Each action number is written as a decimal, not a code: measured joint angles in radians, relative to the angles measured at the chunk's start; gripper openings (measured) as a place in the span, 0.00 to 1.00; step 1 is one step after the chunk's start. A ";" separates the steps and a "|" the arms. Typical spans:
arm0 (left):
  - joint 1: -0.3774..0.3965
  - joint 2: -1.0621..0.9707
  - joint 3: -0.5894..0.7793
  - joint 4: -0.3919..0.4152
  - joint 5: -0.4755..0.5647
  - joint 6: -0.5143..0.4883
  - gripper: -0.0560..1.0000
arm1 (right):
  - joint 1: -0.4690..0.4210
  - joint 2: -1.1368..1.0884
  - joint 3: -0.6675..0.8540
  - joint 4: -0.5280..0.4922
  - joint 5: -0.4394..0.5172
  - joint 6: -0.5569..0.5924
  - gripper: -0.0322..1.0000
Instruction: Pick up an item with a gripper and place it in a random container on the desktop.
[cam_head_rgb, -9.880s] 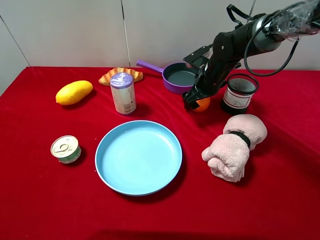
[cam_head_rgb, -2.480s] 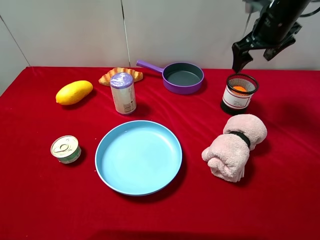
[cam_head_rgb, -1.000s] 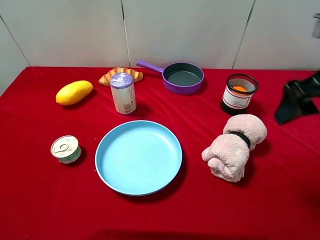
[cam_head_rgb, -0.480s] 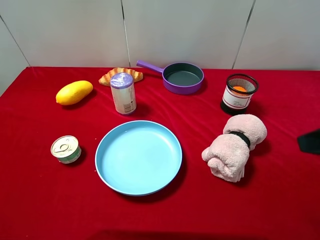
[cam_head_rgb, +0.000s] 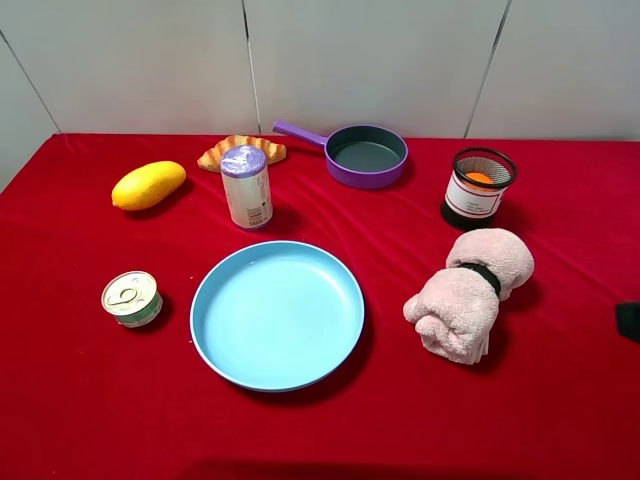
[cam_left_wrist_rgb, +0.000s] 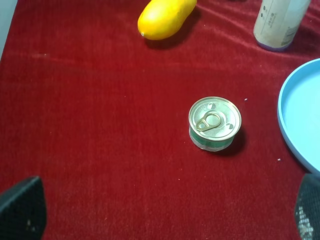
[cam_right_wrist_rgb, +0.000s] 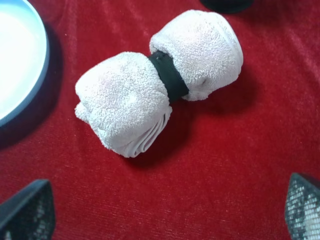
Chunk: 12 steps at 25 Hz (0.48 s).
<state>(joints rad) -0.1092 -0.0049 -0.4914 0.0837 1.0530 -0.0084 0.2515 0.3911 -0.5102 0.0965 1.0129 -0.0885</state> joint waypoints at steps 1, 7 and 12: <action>0.000 0.000 0.000 0.000 0.000 0.000 1.00 | 0.000 -0.028 0.006 0.000 0.004 0.000 0.70; 0.000 0.000 0.000 0.000 0.000 0.000 1.00 | 0.000 -0.232 0.009 -0.011 0.007 0.016 0.70; 0.000 0.000 0.000 0.000 0.000 0.000 1.00 | 0.000 -0.379 0.009 -0.045 0.007 0.061 0.70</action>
<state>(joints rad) -0.1092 -0.0049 -0.4914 0.0837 1.0530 -0.0084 0.2515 0.0124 -0.5012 0.0517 1.0197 -0.0277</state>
